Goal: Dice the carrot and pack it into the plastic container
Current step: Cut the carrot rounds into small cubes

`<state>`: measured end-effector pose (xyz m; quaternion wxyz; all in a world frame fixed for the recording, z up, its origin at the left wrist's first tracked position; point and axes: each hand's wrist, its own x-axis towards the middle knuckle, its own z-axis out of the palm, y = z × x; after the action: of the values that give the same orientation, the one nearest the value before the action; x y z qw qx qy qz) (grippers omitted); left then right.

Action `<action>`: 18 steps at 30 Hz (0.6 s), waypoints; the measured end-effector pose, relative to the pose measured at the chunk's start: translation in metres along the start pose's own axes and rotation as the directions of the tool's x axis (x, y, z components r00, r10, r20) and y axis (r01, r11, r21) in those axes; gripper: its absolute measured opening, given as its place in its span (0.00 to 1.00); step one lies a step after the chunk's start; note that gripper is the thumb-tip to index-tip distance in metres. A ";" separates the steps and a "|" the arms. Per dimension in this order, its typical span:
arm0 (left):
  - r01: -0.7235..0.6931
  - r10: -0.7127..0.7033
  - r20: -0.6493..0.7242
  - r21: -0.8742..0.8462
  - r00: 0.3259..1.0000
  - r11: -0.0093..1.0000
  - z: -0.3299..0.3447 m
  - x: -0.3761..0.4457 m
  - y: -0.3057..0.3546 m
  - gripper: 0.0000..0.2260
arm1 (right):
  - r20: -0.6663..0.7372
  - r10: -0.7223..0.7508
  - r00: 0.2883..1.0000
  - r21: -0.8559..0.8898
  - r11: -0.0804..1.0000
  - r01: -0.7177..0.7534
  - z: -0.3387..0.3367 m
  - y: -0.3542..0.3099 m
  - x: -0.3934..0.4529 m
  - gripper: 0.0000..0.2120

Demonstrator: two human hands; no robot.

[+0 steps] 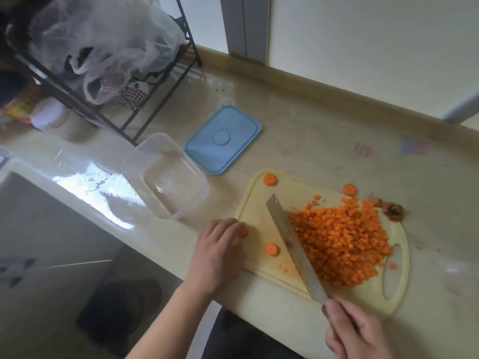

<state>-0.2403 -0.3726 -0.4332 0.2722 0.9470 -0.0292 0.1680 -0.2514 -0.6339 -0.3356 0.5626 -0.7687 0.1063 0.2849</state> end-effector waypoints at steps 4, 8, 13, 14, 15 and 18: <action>-0.090 0.089 0.016 0.027 0.996 0.996 0.000 0.006 -0.004 0.10 | -0.006 0.024 1.000 -0.016 1.000 -0.024 -0.003 0.000 0.003 0.09; -0.040 0.041 0.029 -0.043 0.999 0.998 0.003 0.007 0.009 0.11 | 0.014 0.046 0.999 -0.018 0.999 -0.046 -0.007 -0.005 0.004 0.12; -0.110 0.136 0.127 -0.188 0.983 0.976 0.016 0.004 0.031 0.09 | 0.013 0.058 0.998 -0.030 0.998 -0.058 -0.008 -0.009 0.005 0.10; -0.120 0.149 0.144 -0.189 0.978 0.975 0.018 0.003 0.031 0.08 | 0.013 0.055 0.998 -0.033 0.998 -0.055 -0.009 -0.009 0.004 0.10; -0.122 0.152 0.152 -0.190 0.977 0.974 0.020 0.002 0.031 0.08 | 0.012 0.053 0.999 -0.035 0.998 -0.053 -0.009 -0.009 0.004 0.10; -0.143 0.169 0.141 -0.179 0.975 0.973 0.020 0.004 0.028 0.07 | 0.005 0.042 0.999 -0.037 0.998 -0.041 -0.009 -0.006 0.003 0.09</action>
<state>-0.2343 -0.4068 -0.4338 0.3337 0.9257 -0.1388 0.1115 -0.2433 -0.6398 -0.3307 0.5425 -0.7758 0.1152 0.3009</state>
